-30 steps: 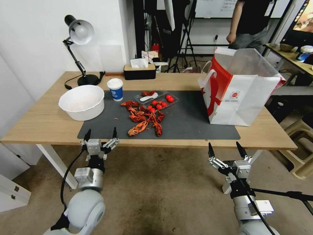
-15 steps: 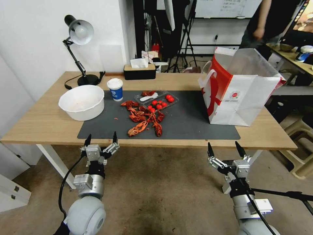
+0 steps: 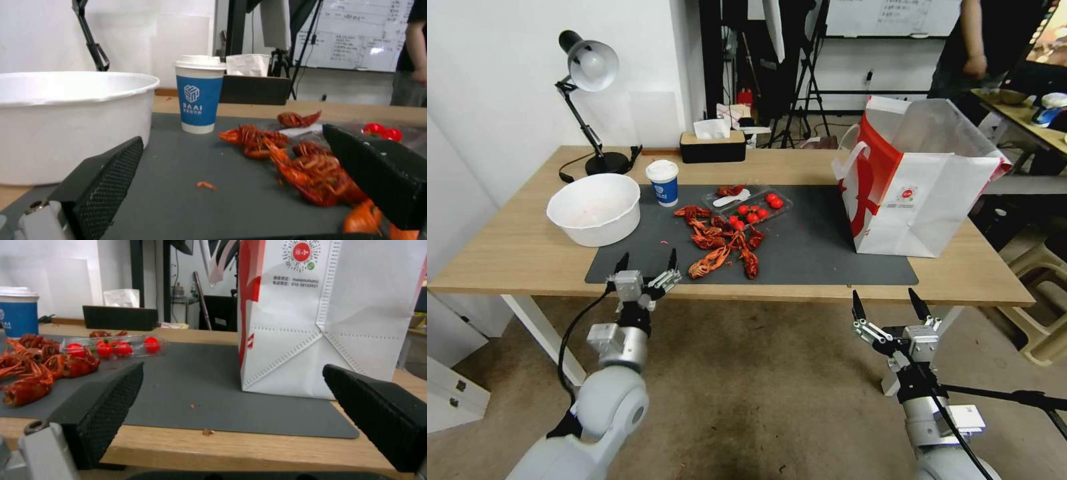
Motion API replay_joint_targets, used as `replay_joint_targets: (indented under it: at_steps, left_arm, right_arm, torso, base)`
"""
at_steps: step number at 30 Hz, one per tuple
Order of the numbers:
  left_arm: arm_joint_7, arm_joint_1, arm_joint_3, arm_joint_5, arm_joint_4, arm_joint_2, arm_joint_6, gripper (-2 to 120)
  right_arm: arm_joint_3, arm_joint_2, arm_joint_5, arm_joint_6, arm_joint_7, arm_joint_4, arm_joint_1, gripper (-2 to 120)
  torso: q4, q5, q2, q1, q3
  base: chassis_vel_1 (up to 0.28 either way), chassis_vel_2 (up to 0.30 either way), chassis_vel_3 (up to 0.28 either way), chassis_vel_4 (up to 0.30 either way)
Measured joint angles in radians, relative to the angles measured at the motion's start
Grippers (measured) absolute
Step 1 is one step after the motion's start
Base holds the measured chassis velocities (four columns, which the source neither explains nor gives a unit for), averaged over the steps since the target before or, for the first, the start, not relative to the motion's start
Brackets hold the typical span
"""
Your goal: Pick up the trash from the table and place it into the takeout bag.
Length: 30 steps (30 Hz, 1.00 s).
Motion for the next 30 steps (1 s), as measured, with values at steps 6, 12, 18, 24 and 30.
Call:
replay_joint_targets:
  at_steps: [6,12,18,24,30]
  left_arm:
    - [-0.022,-0.126,0.047,-0.044,0.067,-0.007,0.030,100]
    - [-0.056,-0.251,0.115,-0.063,0.132,-0.017,0.069,100]
    - [-0.069,-0.317,0.160,-0.072,0.184,-0.025,0.084,100]
    - [-0.086,-0.403,0.212,-0.077,0.265,-0.041,0.102,100]
    - [-0.116,-0.506,0.260,-0.087,0.344,-0.052,0.159,100]
  right_arm:
    - [0.004,0.001,-0.003,-0.001,0.002,0.006,-0.006,100]
    - [0.006,0.003,-0.005,-0.001,0.003,0.007,-0.012,100]
    - [0.006,0.005,-0.006,-0.001,0.003,0.007,-0.012,100]
    - [0.006,0.003,-0.007,-0.003,0.004,0.008,-0.010,100]
    - [0.010,0.004,-0.006,-0.004,0.006,0.005,-0.010,100]
  torso:
    - [0.0000,0.0000,0.000,0.000,0.000]
    - [-0.0001,0.0001,0.000,0.000,0.000]
    - [0.0000,-0.0002,0.000,0.000,0.000]
    - [0.0000,-0.0001,0.000,0.000,0.000]
    - [0.0001,-0.0001,0.000,0.000,0.000]
  base:
    - [0.000,0.000,0.000,0.000]
    - [0.000,0.000,0.000,0.000]
    - [0.000,0.000,0.000,0.000]
    - [0.000,0.000,0.000,0.000]
    - [0.000,0.000,0.000,0.000]
